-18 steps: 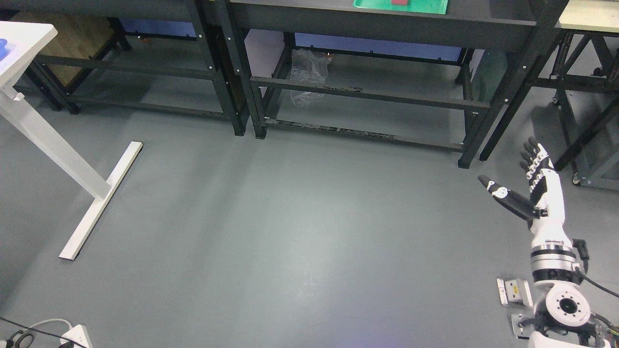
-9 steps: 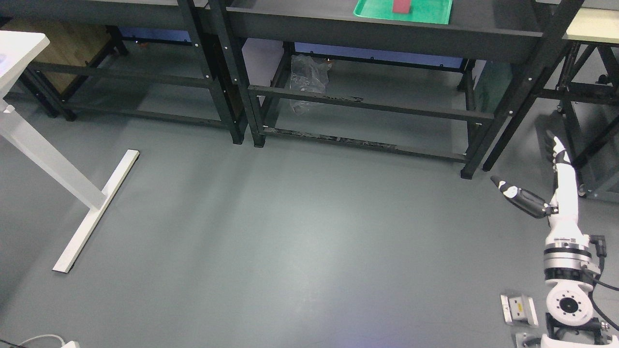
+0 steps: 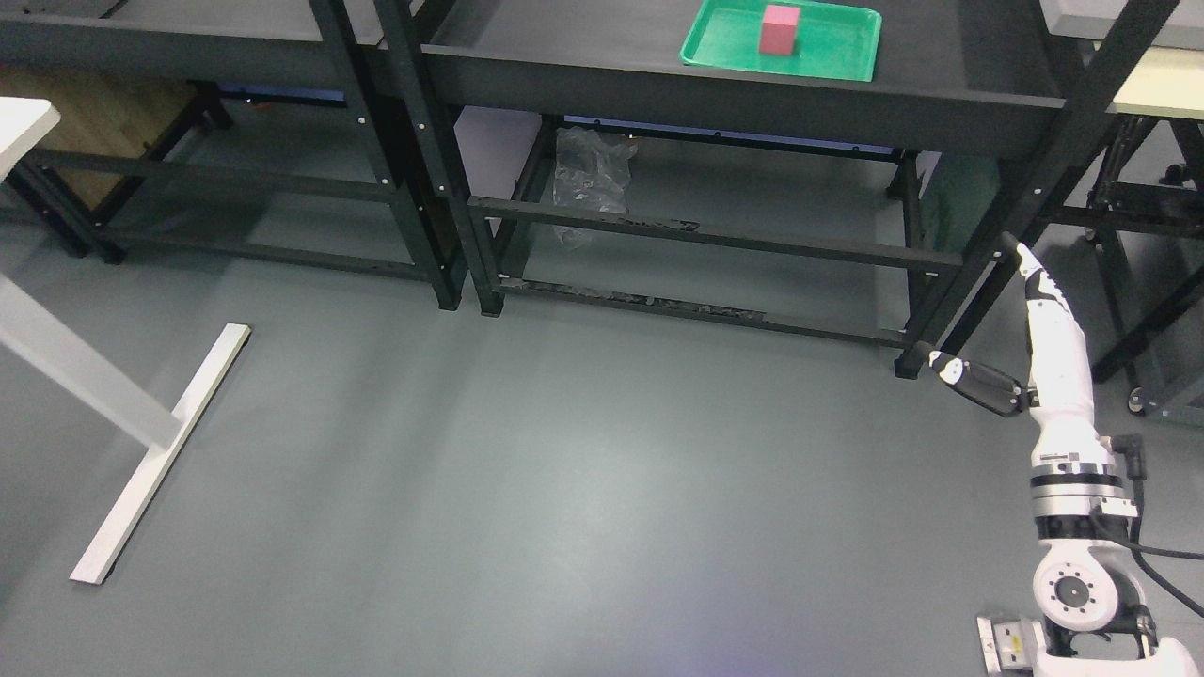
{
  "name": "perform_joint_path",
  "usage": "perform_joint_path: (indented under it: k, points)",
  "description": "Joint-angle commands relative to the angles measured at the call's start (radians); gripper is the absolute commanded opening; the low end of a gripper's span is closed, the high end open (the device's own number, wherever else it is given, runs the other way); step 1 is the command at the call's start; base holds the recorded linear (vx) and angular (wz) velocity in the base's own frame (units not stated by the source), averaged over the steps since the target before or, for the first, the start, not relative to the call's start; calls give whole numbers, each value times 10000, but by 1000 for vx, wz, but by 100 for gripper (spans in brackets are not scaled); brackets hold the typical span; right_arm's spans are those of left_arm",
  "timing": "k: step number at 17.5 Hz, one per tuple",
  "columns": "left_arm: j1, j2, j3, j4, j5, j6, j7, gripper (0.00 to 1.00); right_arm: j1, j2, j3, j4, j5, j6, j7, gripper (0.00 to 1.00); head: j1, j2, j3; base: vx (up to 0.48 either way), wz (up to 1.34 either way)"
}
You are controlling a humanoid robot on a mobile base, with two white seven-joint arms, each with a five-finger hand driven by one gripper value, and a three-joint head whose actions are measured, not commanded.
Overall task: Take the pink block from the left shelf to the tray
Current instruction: 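Approach the green tray, bringing the right hand toward the pink block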
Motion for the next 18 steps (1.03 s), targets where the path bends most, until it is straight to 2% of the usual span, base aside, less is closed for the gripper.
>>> perform_joint_path:
  k: [1, 4, 8, 18]
  points:
    - [-214, 175, 0, -175, -15, -5, -5, 100, 252, -21, 168, -102, 2365, 449, -92, 99, 0, 0, 0, 186, -269]
    - [-214, 175, 0, -175, -15, -5, -5, 100, 206, -22, 213, -87, 2533, 527, -108, 98, 0, 0, 0, 172, -227]
    - [-214, 175, 0, -175, -15, -5, -5, 100, 129, 39, 397, -102, 3715, 588, -108, 98, 0, 0, 0, 210, -68]
    - [-214, 175, 0, -175, -15, -5, -5, 100, -101, 393, 398, 5, 3394, 604, -124, 98, 0, -1, 0, 263, 36]
